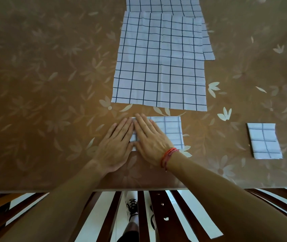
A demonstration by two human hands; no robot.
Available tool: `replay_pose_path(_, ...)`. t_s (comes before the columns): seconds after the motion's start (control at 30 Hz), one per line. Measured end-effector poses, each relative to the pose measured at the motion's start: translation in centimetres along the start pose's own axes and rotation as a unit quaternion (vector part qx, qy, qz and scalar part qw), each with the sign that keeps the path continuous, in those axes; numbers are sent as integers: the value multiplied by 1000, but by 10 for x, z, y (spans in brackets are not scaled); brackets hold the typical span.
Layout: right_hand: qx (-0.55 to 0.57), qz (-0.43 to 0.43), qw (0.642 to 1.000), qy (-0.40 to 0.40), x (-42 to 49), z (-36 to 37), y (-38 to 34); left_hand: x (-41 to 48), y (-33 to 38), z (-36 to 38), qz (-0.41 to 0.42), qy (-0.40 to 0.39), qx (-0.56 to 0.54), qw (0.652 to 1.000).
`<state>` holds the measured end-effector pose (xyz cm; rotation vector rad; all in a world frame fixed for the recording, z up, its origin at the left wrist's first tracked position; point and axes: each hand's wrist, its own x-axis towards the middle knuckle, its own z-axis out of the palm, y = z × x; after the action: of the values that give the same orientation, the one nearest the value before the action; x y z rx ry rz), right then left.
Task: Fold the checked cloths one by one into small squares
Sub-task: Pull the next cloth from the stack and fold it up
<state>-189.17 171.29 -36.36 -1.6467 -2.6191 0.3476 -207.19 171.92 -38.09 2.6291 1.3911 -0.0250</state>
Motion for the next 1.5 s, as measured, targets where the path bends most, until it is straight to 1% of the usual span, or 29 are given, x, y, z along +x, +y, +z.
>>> replay_pose_path(0.23,-24,-18,999,-29,4,15,10,0,-1,5,2,11,7,1000)
replay_pose_path(0.4,-44,-6,998,-37,-4,14,22,0,-1,5,2,4,0,1000)
replay_pose_path(0.67,-101,26,990,-91,-50,-8,81,0,0,4,-7,-7,-4,1000)
replay_pose_path(0.83,-106,34,986,-128,-70,-19,108,0,0,4,-7,-8,-9,1000)
replay_pose_path(1.0,-62,50,990,-115,-68,-21,103,1,0,3,-8,-9,-9,1000)
replay_pose_path(1.2,-3,82,995,-53,-45,-42,96,1,1,2,-11,-14,-18,1000)
replay_pose_path(1.27,9,92,994,-55,-33,-47,94,0,1,2,-12,-15,-23,1000)
replay_pose_path(1.37,-8,93,994,-62,-21,-52,92,0,2,0,-14,-18,-38,999)
replay_pose_path(1.5,-25,108,989,-103,-8,-58,90,1,4,-3,-21,-22,-48,998)
